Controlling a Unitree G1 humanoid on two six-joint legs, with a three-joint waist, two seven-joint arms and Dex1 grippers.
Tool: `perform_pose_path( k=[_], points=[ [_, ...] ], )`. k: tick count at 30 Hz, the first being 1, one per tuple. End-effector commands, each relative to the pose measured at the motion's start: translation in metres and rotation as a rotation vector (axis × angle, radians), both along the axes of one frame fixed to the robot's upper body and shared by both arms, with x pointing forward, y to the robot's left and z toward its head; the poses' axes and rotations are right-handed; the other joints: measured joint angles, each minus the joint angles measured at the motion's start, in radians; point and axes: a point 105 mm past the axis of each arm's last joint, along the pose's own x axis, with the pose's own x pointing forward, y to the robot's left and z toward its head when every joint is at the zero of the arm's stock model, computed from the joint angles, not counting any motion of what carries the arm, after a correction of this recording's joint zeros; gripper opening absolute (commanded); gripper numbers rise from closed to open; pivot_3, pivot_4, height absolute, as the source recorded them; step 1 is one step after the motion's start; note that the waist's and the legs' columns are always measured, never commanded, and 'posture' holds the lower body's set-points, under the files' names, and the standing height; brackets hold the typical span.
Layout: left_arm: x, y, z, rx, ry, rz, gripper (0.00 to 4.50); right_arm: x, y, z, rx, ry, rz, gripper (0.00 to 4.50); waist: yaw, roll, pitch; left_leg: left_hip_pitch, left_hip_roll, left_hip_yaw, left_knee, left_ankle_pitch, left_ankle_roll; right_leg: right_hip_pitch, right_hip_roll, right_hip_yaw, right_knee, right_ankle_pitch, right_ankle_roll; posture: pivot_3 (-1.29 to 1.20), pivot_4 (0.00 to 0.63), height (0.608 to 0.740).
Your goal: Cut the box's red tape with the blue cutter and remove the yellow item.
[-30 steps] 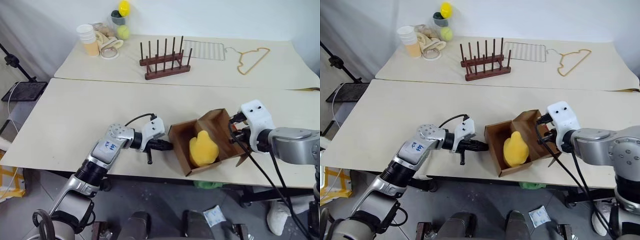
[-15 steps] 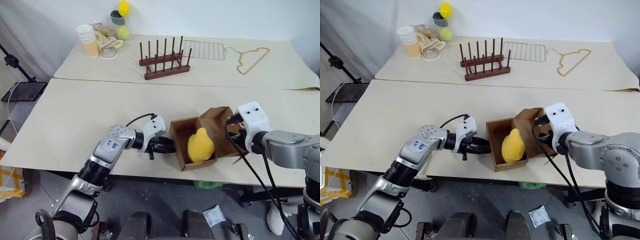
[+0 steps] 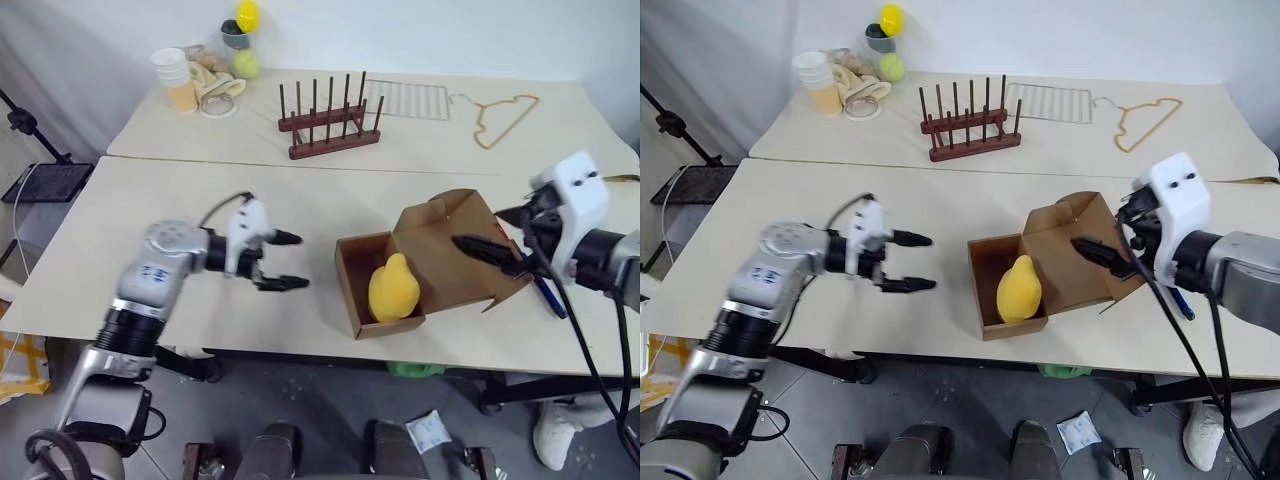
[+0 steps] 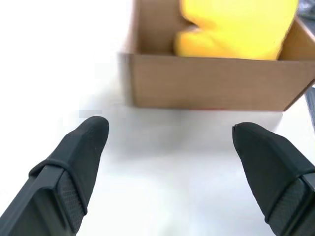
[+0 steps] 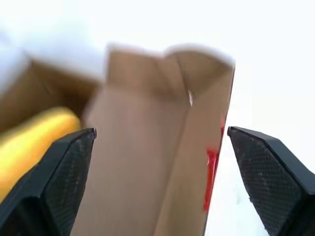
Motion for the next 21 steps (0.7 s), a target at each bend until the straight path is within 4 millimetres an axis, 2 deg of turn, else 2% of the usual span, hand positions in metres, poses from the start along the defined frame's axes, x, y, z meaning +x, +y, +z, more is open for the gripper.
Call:
perform_pose_path(
  k=[1, 5, 6, 8, 9, 12, 15, 17, 19, 21],
  points=[
    [-0.01, 0.024, 0.009, -0.028, 0.024, -0.03, 4.45, -0.016, -0.002, 0.026, -0.014, -0.238, 0.145, 4.5, -0.001, 0.0, 0.0, 0.0, 0.0, 0.0, 0.0, 0.0, 0.0, 0.0, 0.0, 0.0, 0.0, 0.0, 0.0, 0.0, 0.15, 0.74],
    [-0.017, 0.065, -0.006, 0.03, 0.087, 0.046, 4.45, -0.03, -0.006, 0.025, -0.047, -0.368, 0.277, 4.5, -0.006, 0.0, 0.0, 0.001, 0.0, 0.001, 0.0, 0.0, 0.0, 0.001, 0.0, 0.0, 0.001, 0.0, 0.0, 0.0, 0.15, 0.74],
    [-0.021, 0.077, -0.009, 0.042, 0.101, 0.069, 4.45, -0.042, -0.002, 0.015, -0.084, -0.323, 0.378, 4.5, -0.01, 0.0, 0.0, 0.001, 0.0, 0.0, 0.0, 0.0, 0.0, 0.001, 0.0, 0.0, 0.001, 0.0, 0.0, 0.0, 0.15, 0.74],
    [-0.028, 0.085, -0.003, 0.03, 0.102, 0.08, 4.45, -0.059, 0.002, 0.009, -0.155, -0.362, 0.502, 4.5, -0.015, 0.0, 0.0, 0.001, 0.001, 0.0, 0.0, 0.0, 0.0, 0.001, 0.001, -0.001, 0.001, 0.0, 0.0, 0.0, 0.15, 0.74],
    [-0.031, 0.081, 0.002, 0.012, 0.123, 0.067, 4.45, -0.067, 0.003, 0.002, -0.176, -0.333, 0.556, 4.5, -0.013, 0.0, 0.0, 0.001, 0.001, 0.0, 0.0, 0.0, 0.0, 0.001, 0.001, -0.001, 0.002, 0.0, 0.0, 0.0, 0.15, 0.74],
    [-0.037, 0.044, 0.023, -0.033, 0.162, -0.04, 4.45, -0.08, 0.002, -0.009, -0.211, -0.308, 0.6, 4.5, 0.005, -0.002, 0.001, 0.001, 0.002, -0.002, 0.002, 0.0, 0.001, 0.003, 0.0, -0.001, 0.002, 0.0, 0.0, 0.0, 0.15, 0.74],
    [-0.046, -0.004, 0.04, -0.001, 0.172, -0.198, 4.45, -0.088, 0.001, -0.008, -0.23, -0.328, 0.616, 4.5, 0.012, -0.002, 0.001, 0.002, 0.002, -0.006, 0.005, -0.001, 0.001, 0.007, -0.001, 0.0, 0.001, 0.0, 0.001, 0.0, 0.15, 0.74],
    [-0.047, -0.026, 0.048, 0.002, 0.152, -0.252, 4.45, -0.091, -0.001, -0.007, -0.234, -0.317, 0.608, 4.5, 0.008, -0.002, 0.001, 0.003, 0.002, -0.007, 0.005, -0.001, 0.001, 0.009, -0.001, 0.0, 0.0, 0.0, 0.001, 0.0, 0.15, 0.74],
    [-0.042, -0.069, 0.059, -0.008, 0.107, -0.325, 4.45, -0.096, -0.012, -0.008, -0.253, -0.235, 0.587, 4.5, 0.014, -0.002, 0.001, 0.005, 0.002, -0.006, 0.004, -0.001, 0.001, 0.01, -0.001, 0.0, 0.001, 0.0, 0.001, 0.0, 0.15, 0.74],
    [-0.039, -0.108, 0.058, 0.033, 0.128, -0.371, 4.45, -0.097, -0.022, -0.005, -0.275, -0.195, 0.544, 4.5, 0.016, -0.003, 0.002, 0.006, 0.0, -0.006, 0.004, -0.001, 0.001, 0.012, 0.0, -0.001, -0.001, 0.0, 0.001, 0.0, 0.15, 0.74]
  ],
)
